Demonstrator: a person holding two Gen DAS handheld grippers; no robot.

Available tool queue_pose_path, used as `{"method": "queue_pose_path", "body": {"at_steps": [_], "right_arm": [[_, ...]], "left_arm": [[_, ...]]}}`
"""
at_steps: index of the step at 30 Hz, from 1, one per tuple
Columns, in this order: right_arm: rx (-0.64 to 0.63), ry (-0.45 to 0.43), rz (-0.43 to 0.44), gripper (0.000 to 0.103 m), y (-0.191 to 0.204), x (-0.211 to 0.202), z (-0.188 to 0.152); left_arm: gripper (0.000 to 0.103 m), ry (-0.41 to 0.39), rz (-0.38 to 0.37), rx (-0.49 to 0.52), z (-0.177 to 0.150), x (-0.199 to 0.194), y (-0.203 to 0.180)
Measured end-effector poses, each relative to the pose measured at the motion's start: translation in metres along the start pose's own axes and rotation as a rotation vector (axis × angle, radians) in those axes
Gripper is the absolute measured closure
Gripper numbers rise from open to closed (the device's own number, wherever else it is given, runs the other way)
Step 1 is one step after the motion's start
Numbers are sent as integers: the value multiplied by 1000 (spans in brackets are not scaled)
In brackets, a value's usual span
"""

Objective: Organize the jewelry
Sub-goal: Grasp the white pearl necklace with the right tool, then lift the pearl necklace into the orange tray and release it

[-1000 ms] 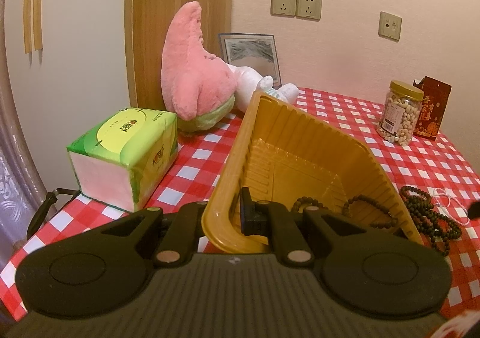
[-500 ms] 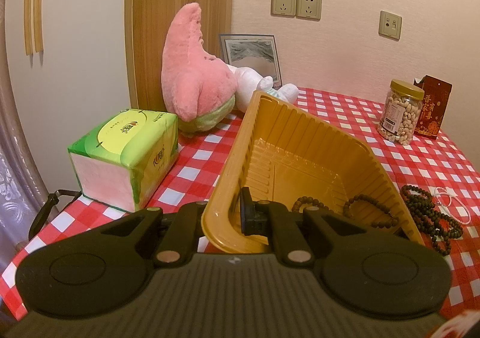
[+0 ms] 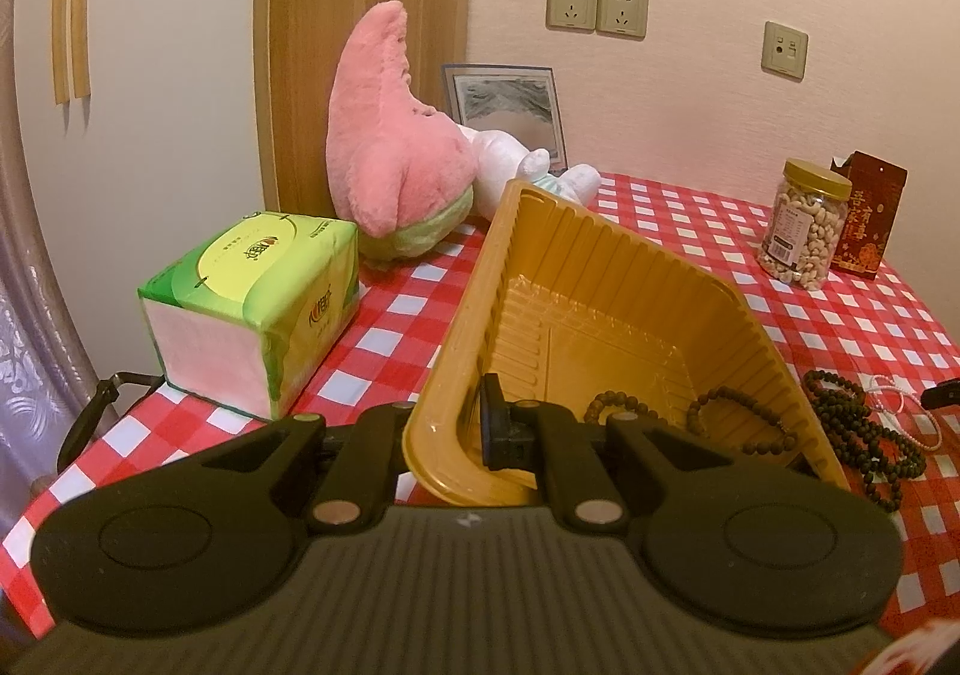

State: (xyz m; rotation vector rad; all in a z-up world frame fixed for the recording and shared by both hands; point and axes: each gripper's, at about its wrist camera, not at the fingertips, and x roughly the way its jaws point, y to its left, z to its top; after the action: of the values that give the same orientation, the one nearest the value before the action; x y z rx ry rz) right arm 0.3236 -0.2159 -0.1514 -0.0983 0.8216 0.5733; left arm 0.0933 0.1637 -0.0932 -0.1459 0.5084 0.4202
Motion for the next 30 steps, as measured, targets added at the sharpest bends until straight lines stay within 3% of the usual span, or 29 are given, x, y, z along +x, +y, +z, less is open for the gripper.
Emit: {"method": "queue_pose_path", "body": {"at_steps": [5, 10, 14, 21, 30], "right_arm": [[-39, 11, 10, 81, -10, 17, 3], [-103, 3, 11, 86, -9, 28, 5], [-200, 5, -1, 101, 4, 31, 6], [-188, -1, -14, 101, 11, 22, 2], [-87, -141, 26, 101, 24, -45, 16]], "left_arm": [[95, 4, 3, -1, 0, 1, 1], [95, 7, 11, 4, 1, 2, -1], [94, 8, 11, 3, 1, 3, 0], [94, 10, 17, 5, 1, 4, -1], [94, 9, 16, 7, 1, 5, -3]]}}
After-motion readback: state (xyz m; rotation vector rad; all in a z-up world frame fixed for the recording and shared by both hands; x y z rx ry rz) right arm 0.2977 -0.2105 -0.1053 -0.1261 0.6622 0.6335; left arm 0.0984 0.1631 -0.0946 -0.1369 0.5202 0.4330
